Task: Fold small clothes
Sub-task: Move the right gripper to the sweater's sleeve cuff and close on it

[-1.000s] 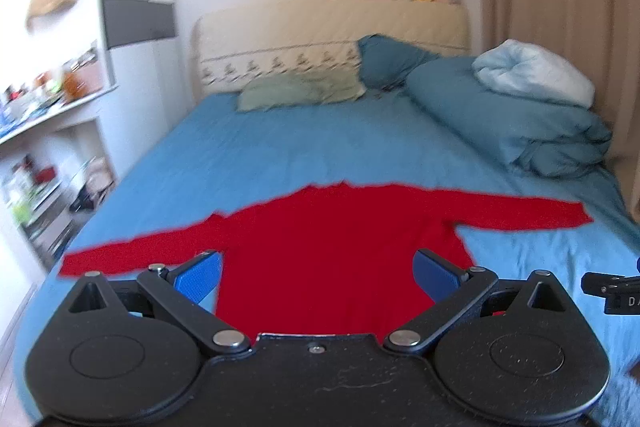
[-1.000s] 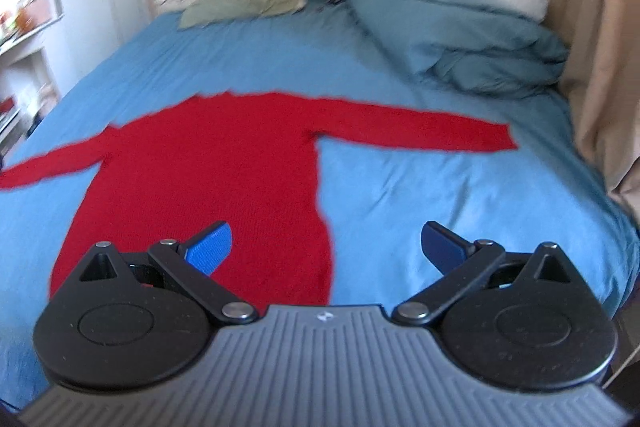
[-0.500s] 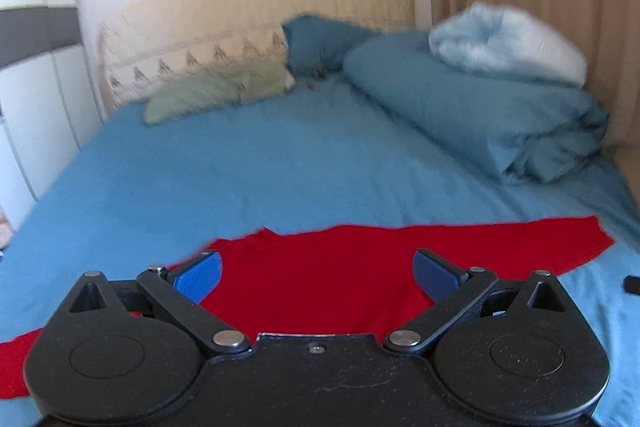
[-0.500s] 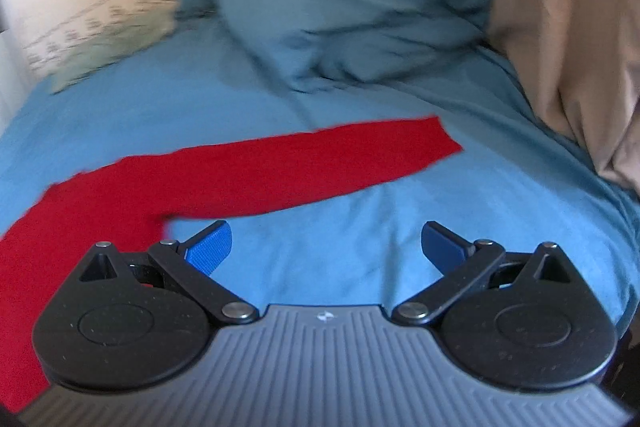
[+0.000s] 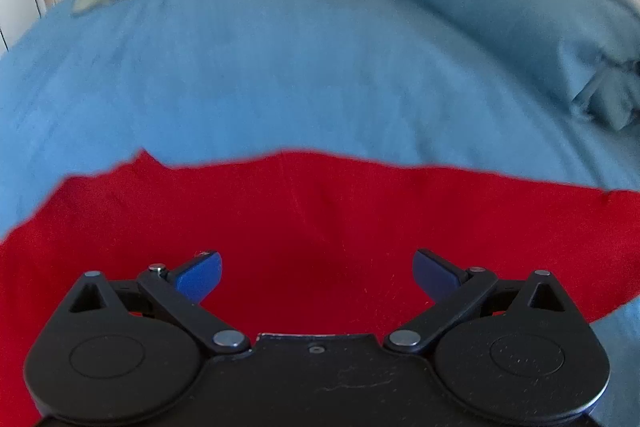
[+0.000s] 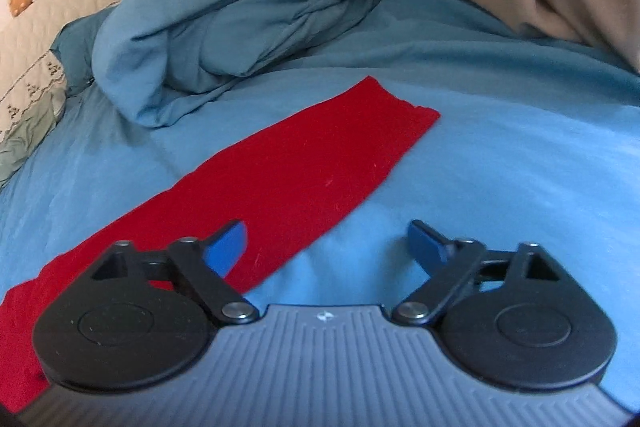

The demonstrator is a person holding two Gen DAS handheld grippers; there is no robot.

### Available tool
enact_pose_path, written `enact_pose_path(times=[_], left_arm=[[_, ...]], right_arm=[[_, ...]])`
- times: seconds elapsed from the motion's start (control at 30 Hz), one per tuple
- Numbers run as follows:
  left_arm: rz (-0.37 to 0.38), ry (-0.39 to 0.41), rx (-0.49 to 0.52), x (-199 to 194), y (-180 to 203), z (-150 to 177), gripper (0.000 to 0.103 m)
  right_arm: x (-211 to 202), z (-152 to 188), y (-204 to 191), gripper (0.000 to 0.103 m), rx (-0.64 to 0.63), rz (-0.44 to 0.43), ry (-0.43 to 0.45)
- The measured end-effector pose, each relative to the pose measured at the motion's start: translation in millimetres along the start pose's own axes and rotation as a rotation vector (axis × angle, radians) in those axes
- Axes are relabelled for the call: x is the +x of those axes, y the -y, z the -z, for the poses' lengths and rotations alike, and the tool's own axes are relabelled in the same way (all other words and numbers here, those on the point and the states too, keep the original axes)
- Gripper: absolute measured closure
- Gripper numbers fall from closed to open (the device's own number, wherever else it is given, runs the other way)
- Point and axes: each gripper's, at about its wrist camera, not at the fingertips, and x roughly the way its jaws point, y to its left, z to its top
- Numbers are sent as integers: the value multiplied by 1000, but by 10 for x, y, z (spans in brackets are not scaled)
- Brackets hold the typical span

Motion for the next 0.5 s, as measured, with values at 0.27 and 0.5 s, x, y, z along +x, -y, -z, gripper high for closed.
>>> enact_pose_path(times=[0.27, 0.5], left_arm=[[-35, -111, -37, 359, 89, -20, 0], [22, -199, -37, 384, -25, -94, 0]], right_arm=[[236, -61, -142, 34, -17, 102, 51], [280, -202, -164, 73, 18, 167, 17]])
